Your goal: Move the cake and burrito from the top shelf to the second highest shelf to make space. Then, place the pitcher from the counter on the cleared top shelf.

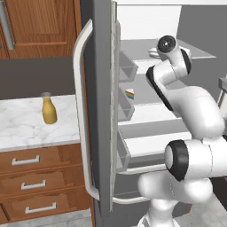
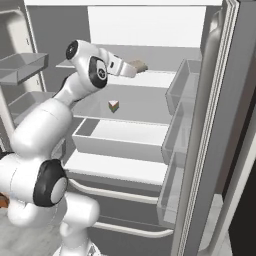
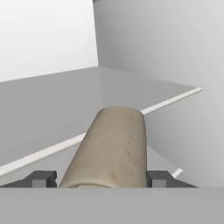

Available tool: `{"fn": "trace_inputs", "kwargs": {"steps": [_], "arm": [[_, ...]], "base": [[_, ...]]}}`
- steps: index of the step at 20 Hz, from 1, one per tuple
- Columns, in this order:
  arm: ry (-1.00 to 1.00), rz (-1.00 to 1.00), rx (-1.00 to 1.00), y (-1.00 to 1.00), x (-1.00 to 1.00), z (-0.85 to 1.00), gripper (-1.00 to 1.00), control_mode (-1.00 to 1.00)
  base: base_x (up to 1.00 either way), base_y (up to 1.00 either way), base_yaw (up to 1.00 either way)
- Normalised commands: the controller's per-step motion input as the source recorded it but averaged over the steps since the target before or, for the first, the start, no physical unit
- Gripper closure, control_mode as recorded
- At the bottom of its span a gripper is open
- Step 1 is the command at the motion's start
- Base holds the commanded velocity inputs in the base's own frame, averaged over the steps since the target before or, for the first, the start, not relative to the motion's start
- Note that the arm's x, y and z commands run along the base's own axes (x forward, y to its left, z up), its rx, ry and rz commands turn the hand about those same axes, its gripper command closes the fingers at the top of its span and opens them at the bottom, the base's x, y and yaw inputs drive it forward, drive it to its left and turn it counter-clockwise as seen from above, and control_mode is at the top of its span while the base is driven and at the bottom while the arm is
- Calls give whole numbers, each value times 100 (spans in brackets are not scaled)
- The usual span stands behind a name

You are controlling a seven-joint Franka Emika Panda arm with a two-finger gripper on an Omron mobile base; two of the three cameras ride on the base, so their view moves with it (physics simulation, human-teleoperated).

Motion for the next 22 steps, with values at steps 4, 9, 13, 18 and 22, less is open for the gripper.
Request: {"fn": "trace_inputs", "kwargs": {"steps": [4, 9, 13, 18, 22], "arm": [[9, 0, -3, 0, -100, 6, 100, -100], [22, 0, -5, 0, -100, -19, 100, -100], [26, 0, 0, 0, -100, -43, 100, -100], [23, 3, 0, -10, -64, -72, 100, -100], [3, 10, 5, -12, 19, -75, 100, -100]], "base": [[0, 0, 0], [0, 0, 0], [0, 0, 0], [0, 0, 0], [0, 0, 0]]}}
